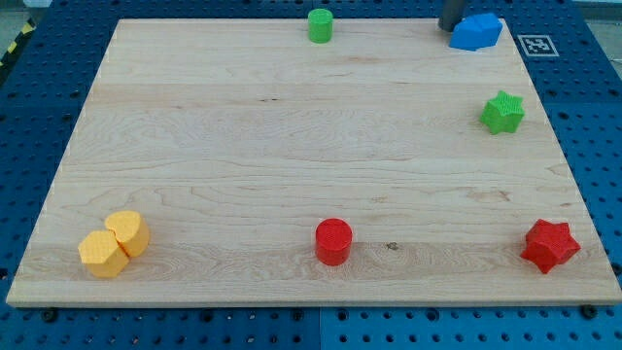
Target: Nudge the green star a slightly bottom
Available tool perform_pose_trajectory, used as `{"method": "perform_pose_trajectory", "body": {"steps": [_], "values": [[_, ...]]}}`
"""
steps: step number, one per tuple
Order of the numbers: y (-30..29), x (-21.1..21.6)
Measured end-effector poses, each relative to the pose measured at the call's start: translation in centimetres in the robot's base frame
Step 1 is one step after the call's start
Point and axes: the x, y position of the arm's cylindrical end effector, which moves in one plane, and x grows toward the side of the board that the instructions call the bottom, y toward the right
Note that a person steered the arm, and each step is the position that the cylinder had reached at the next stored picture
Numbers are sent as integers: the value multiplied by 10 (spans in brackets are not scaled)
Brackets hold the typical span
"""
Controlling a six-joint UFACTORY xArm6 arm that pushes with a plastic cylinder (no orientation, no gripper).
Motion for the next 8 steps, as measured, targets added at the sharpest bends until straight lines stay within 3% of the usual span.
{"method": "perform_pose_trajectory", "body": {"steps": [1,3,6,8], "values": [[-27,7],[-22,94],[1,111],[59,159]]}}
